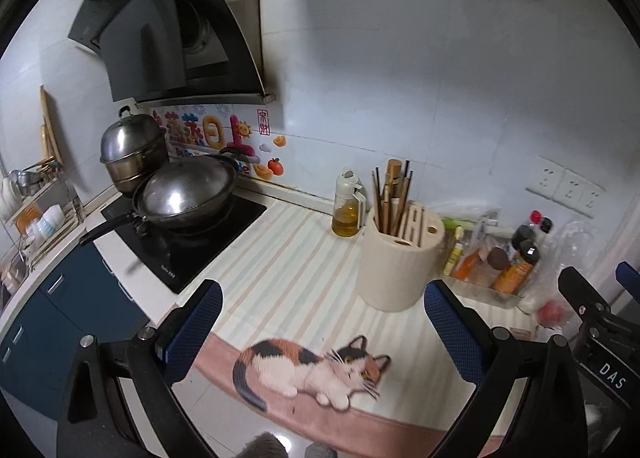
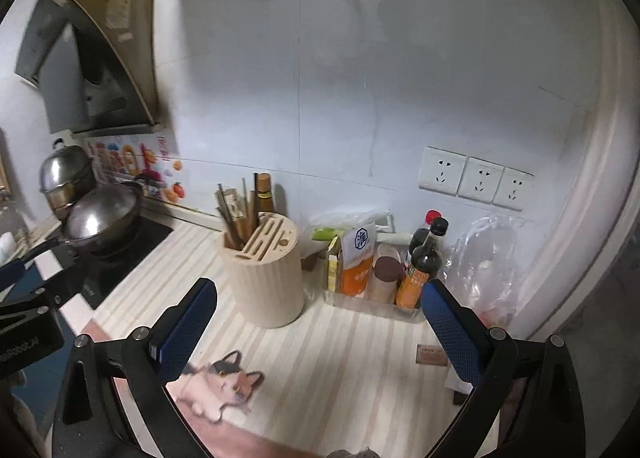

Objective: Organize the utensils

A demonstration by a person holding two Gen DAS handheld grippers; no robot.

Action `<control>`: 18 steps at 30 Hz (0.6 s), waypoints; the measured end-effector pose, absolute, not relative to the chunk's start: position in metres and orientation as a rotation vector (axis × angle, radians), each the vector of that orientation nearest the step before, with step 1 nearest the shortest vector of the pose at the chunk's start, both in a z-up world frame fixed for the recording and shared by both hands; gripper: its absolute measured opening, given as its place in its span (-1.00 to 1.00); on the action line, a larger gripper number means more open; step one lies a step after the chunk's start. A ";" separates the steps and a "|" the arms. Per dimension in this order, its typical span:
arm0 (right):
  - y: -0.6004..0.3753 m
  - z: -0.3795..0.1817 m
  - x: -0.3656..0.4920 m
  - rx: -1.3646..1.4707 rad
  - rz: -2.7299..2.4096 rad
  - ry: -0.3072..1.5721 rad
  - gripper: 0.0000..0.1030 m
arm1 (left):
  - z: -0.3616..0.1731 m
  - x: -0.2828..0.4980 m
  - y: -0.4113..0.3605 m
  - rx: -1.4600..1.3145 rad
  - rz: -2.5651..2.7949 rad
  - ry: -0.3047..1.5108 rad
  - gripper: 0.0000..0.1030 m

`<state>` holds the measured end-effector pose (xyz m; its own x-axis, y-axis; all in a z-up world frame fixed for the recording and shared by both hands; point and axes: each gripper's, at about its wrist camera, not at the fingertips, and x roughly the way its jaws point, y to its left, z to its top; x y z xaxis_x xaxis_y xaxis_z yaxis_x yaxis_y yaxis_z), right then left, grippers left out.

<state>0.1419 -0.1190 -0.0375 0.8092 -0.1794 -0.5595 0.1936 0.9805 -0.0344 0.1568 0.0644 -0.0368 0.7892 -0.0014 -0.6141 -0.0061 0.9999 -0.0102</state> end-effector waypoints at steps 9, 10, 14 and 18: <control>-0.117 -0.002 0.050 0.019 -0.156 0.550 1.00 | -0.010 0.067 0.064 -0.018 0.037 0.620 1.00; -0.117 -0.001 0.043 0.018 -0.156 0.547 1.00 | -0.008 0.059 0.064 -0.017 0.042 0.615 1.00; -0.115 0.009 0.018 0.016 -0.149 0.537 1.00 | 0.000 0.039 0.067 -0.022 0.051 0.604 1.00; -0.115 0.017 0.003 0.020 -0.153 0.523 1.00 | 0.003 0.030 0.069 -0.019 0.044 0.596 1.00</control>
